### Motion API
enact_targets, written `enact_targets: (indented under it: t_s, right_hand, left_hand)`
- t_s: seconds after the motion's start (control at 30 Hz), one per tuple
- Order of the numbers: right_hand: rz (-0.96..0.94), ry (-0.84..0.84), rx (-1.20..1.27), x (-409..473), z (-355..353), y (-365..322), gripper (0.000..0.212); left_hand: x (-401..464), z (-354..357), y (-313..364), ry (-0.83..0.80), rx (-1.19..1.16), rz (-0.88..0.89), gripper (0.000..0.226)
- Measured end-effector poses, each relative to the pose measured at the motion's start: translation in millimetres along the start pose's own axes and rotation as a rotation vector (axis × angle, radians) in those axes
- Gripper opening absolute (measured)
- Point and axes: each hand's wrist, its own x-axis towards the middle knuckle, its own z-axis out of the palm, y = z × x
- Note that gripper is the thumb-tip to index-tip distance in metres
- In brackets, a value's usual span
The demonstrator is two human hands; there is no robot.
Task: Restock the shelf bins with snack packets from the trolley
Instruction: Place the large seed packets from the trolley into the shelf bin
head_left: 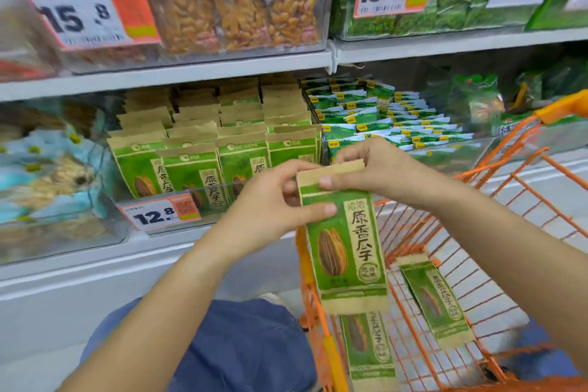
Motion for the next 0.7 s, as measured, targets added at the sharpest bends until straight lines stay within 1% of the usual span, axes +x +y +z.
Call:
enact_targets:
  t_s: [0.07,0.13,0.17,0.2,0.27,0.33,0.37,0.43,0.5,0.57,0.63,0.7]
  right_hand:
    - [-0.056,0.094,0.178,16.4,16.5,-15.0,0.044]
    - [-0.122,0.180,0.321,32.0,30.7,-26.0,0.035]
    - [-0.161,0.209,0.322,38.7,38.4,-29.3,0.031]
    - [-0.205,0.235,0.251,45.8,46.3,-29.2,0.028]
    - [-0.284,0.253,-0.054,58.9,63.8,-23.1,0.024]
    - [-0.354,0.239,-0.390,69.4,82.1,-15.3,0.017]
    - [-0.387,0.229,-0.514,74.4,90.5,-10.6,0.018]
    - [-0.408,0.158,-0.645,81.3,105.5,0.4,0.022]
    - [-0.414,0.082,-0.640,83.5,117.0,12.5,0.021]
    - [-0.458,0.097,-0.595,83.9,124.6,24.7,0.016]
    - [-0.492,0.136,-0.575,83.4,128.1,32.6,0.012]
    - [-0.523,0.148,-0.599,82.8,130.2,37.9,0.010]
  left_hand:
    - [-11.3,-28.9,8.3,0.108,0.084,0.045,0.027]
    - [-27.6,-64.6,18.5,0.303,0.215,0.122,0.024]
    - [-37.3,-83.5,23.8,0.414,0.295,0.158,0.024]
    - [-47.1,-101.9,27.1,0.516,0.379,0.188,0.023]
    - [-63.2,-134.8,29.7,0.682,0.538,0.207,0.017]
    - [-72.4,-160.6,25.1,0.805,0.660,0.210,0.020]
    - [-75.8,-170.8,21.7,0.857,0.699,0.206,0.021]
    - [-79.2,-185.7,13.8,0.944,0.777,0.161,0.020]
    - [-77.4,-191.7,4.7,0.995,0.829,0.124,0.023]
    - [-69.3,-190.0,-8.7,0.985,0.830,0.111,0.023]
    - [-58.6,-186.8,-27.9,0.939,0.869,0.078,0.022]
    - [-49.3,-187.9,-52.0,0.838,0.961,-0.010,0.025]
